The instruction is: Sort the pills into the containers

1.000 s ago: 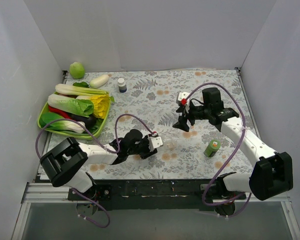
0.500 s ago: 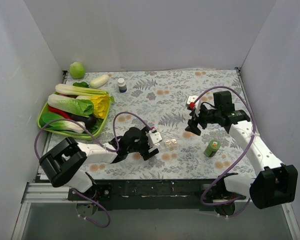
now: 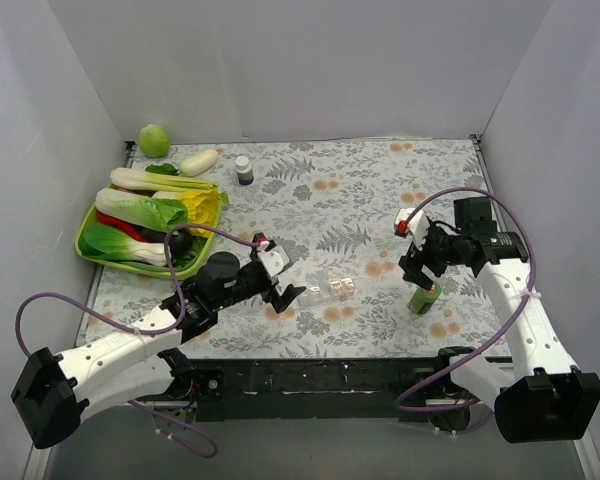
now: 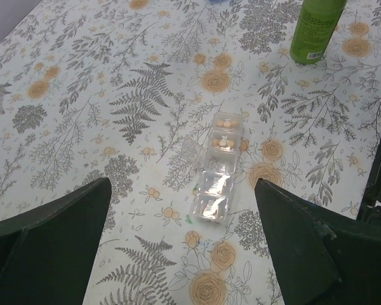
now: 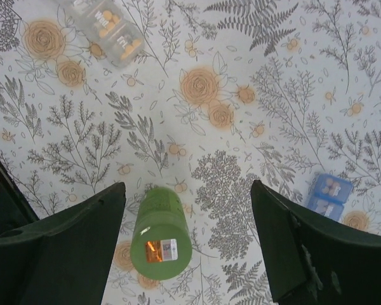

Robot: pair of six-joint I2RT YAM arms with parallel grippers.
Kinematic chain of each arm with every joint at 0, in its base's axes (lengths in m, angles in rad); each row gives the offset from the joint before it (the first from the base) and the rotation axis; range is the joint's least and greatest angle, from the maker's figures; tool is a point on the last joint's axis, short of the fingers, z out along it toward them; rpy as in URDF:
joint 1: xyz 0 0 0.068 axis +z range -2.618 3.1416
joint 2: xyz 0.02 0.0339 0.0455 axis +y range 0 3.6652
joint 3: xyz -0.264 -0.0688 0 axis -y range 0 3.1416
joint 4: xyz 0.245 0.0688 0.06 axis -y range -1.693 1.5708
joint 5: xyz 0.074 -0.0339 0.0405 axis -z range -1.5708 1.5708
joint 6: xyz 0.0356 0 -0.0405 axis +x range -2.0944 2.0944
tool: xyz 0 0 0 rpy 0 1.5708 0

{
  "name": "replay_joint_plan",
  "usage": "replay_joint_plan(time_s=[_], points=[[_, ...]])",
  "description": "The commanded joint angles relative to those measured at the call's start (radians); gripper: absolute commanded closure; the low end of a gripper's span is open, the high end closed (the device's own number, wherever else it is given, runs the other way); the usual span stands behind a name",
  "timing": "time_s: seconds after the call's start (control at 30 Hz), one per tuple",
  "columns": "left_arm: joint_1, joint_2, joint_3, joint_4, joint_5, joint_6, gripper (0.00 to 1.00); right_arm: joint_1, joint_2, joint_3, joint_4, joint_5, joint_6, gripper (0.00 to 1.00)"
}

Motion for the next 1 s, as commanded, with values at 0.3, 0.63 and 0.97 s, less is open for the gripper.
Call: replay_joint_plan(time_s=[0.3,0.63,0.97], points=[[0.006,0.015,-0.062,-0.102,0.008,0.011,0.02,-0.023,-0.051,-0.045,-0.203,0.191,-0.032,0.14],[0.006,0.017,-0.038,-0.147,0.011,-0.011,0.02,-0.023,-0.036,-0.140,-0.112,0.304,0.029,0.19],[0.006,0.001,-0.042,-0.133,-0.012,-0.069,0.02,-0.025,-0.014,-0.138,-0.094,0.249,0.060,0.56]])
